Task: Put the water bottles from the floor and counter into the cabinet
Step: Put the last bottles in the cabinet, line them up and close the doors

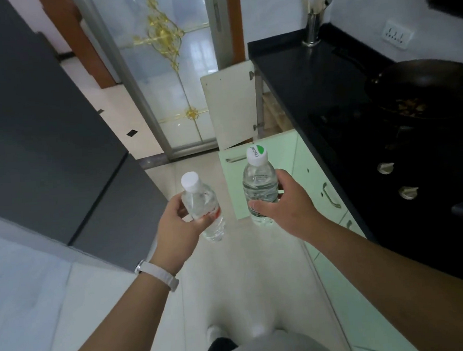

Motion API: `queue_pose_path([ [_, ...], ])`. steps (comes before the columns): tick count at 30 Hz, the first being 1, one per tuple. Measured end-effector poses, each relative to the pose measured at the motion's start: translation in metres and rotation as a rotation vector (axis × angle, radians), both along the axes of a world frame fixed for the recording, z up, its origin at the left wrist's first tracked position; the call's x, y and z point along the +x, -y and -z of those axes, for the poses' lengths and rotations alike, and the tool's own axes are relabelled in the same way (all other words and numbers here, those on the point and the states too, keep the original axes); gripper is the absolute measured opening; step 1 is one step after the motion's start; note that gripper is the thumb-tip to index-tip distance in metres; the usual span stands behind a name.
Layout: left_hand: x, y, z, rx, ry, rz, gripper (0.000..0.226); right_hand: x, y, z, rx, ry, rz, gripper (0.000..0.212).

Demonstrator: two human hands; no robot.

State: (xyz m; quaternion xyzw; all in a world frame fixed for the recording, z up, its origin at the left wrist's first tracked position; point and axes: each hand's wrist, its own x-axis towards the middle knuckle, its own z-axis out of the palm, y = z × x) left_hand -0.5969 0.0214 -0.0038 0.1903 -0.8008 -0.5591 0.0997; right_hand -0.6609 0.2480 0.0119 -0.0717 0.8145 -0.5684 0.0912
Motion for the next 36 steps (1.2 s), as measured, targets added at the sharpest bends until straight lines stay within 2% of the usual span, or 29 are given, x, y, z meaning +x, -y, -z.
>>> queue_pose_path([
  [9,-0.039,0.073,0.018,0.033,0.015,-0.031,0.055,-0.049,0.071,0.007,0.043,0.026,-0.039,0.042],
  [21,-0.133,0.249,0.008,0.032,-0.038,-0.016,0.056,-0.133,0.241,-0.011,0.117,0.017,0.009,0.048],
  [25,-0.161,0.291,0.003,0.042,-0.064,0.013,0.056,-0.15,0.287,-0.018,0.105,-0.019,0.019,0.044],
  [36,-0.226,0.348,0.028,0.107,-0.062,0.029,0.051,-0.217,0.34,-0.002,0.125,0.024,0.059,0.044],
])
